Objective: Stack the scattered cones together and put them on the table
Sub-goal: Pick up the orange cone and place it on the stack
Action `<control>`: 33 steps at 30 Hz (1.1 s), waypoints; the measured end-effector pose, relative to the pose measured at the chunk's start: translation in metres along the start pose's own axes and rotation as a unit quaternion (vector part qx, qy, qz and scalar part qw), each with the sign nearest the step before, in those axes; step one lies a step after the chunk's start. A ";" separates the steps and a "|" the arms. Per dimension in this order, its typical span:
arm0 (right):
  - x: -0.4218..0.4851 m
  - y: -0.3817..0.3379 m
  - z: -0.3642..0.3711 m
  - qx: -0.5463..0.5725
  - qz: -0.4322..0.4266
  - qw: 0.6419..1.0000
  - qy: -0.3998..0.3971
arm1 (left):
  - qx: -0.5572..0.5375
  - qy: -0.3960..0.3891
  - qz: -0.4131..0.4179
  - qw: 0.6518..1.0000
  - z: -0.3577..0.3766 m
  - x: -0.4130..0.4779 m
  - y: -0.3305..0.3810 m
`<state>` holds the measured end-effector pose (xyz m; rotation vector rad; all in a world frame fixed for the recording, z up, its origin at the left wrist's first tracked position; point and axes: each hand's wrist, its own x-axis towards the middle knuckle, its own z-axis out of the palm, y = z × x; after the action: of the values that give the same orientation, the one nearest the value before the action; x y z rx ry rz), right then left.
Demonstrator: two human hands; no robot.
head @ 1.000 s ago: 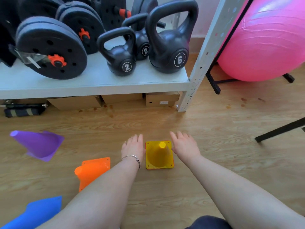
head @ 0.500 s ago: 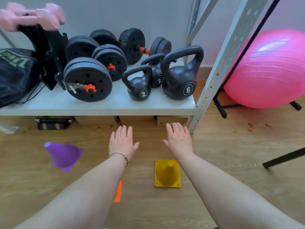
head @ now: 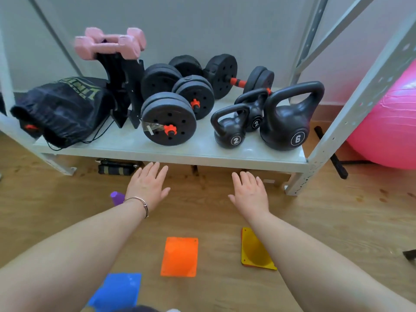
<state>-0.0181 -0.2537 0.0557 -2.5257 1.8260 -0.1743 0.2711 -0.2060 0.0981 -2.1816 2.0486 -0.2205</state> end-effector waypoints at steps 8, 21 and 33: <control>-0.024 -0.051 0.061 -0.007 -0.055 0.997 -0.062 | -0.050 -0.063 -0.037 0.996 0.094 -0.068 -0.031; -0.081 -0.121 0.176 0.035 -0.072 0.966 -0.247 | -0.132 -0.212 0.030 0.968 0.225 -0.128 -0.012; -0.086 -0.134 0.192 0.161 0.040 0.902 -0.399 | -0.291 -0.318 -0.015 0.902 0.243 -0.130 0.015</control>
<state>0.1017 -0.1388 -0.1305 -1.8621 1.3998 0.4572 0.2979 -0.0762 -0.1439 -2.1330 1.8145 1.0899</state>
